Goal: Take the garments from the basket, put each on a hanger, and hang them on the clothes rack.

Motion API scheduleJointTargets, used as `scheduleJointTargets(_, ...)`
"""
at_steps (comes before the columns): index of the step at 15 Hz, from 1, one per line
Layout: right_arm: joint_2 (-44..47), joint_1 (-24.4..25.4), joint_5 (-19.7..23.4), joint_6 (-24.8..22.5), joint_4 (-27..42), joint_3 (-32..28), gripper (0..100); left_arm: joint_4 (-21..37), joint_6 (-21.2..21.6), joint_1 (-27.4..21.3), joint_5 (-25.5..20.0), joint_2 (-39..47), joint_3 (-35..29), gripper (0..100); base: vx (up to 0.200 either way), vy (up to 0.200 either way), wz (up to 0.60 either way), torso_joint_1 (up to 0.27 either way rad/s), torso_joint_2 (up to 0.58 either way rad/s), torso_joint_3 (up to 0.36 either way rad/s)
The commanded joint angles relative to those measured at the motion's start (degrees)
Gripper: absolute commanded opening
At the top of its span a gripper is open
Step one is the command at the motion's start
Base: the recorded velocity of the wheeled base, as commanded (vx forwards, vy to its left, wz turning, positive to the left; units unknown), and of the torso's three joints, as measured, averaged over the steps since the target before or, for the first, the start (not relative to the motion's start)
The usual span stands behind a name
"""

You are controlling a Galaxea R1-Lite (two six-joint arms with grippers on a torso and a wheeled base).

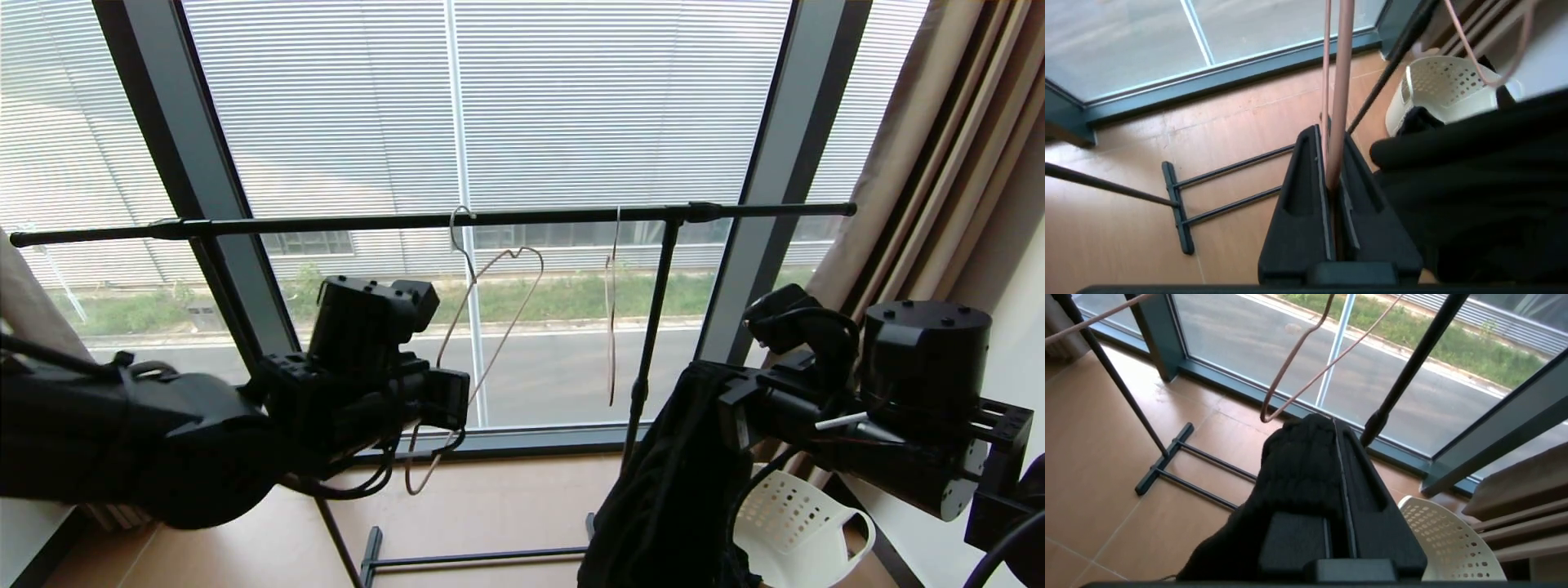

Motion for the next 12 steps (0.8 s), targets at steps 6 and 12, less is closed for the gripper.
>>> scheduleJointTargets(6, -2.01, 0.89, -5.27, -1.49, 0.11, 0.71, 0, -7.63, 3.42, -3.34, -6.71, -22.53, 25.56, 0, 0.0, 0.0, 0.0, 0.0, 0.0, 0.0)
scheduleJointTargets(12, 0.18, 0.98, -16.17, -6.59, -0.15, -0.52, 0, -7.72, 14.23, -3.25, -16.46, -24.55, 31.27, 0, 0.0, 0.0, 0.0, 0.0, 0.0, 0.0)
